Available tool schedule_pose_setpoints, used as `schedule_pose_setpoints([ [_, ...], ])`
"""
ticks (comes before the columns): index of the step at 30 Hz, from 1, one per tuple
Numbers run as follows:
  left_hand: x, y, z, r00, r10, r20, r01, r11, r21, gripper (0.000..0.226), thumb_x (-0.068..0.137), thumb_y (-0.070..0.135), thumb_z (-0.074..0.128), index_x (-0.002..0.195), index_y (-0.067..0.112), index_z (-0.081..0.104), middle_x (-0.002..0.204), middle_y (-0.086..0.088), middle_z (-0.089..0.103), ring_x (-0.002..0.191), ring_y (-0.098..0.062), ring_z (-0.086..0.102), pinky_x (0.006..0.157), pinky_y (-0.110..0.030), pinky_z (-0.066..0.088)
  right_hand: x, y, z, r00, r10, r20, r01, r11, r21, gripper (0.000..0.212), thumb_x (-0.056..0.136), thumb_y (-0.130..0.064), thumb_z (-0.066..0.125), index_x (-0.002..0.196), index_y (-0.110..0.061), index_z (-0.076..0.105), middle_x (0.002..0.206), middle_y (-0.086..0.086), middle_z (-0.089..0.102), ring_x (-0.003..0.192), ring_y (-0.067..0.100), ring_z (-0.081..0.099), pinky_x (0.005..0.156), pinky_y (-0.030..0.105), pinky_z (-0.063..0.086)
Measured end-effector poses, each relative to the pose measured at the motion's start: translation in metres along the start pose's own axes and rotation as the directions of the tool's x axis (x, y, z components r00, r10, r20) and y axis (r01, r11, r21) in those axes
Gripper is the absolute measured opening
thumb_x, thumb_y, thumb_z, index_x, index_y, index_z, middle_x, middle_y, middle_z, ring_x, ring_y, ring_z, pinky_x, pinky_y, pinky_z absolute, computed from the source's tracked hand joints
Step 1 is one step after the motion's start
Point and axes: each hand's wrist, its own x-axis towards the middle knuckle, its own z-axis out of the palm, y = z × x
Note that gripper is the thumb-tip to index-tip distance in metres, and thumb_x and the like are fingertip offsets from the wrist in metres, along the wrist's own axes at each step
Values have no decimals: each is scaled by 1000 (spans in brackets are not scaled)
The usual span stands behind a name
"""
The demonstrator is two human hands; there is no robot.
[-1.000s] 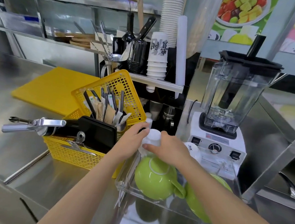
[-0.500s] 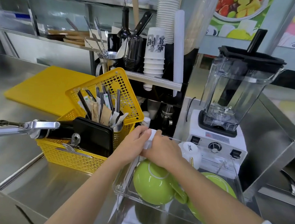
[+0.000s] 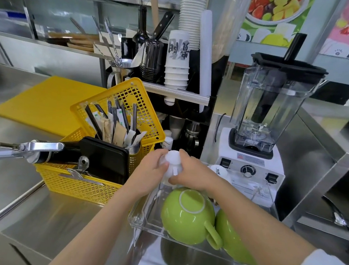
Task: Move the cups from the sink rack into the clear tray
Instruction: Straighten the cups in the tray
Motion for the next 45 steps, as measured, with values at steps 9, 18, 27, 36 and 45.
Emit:
schedule_pose_setpoints([
  [9,-2,-12,4,998,-18,62,18,1000,-3,53,93,21,52,141,20,30,145,1,37,130,-14,35,108,-31,29,0,5,-12,998,-13,66,13,1000,-1,70,74,-15,65,133,-12,27,109,16,56,86,27,55,74,41,48],
  [18,-9,-7,3,996,86,-10,-85,991,104,50,89,21,59,134,24,39,131,2,46,120,-14,40,99,-29,31,12,9,-32,986,-53,157,86,973,-215,35,73,-10,71,98,-7,46,72,-5,41,78,23,44,60,30,34],
  [27,-12,-14,10,995,34,-91,-12,972,234,62,85,31,63,138,17,36,124,-9,41,119,-22,37,96,-23,24,24,29,-28,984,-149,101,166,968,-190,42,62,-3,68,102,1,57,105,23,65,102,39,58,87,53,48],
  [36,-17,-11,6,983,97,-158,-48,956,291,58,80,44,53,130,16,45,125,-9,47,120,-23,38,95,-26,25,-4,37,-53,989,-57,-133,35,986,-163,71,77,-48,66,135,-18,39,140,6,46,126,25,44,102,43,39],
  [45,1,30,17,961,275,-16,-263,932,249,57,81,50,42,124,14,50,124,-6,55,116,-20,46,94,-28,32,-44,72,-63,962,246,-117,-264,946,-187,81,65,-73,58,112,-6,55,117,10,62,108,26,53,86,36,46],
])
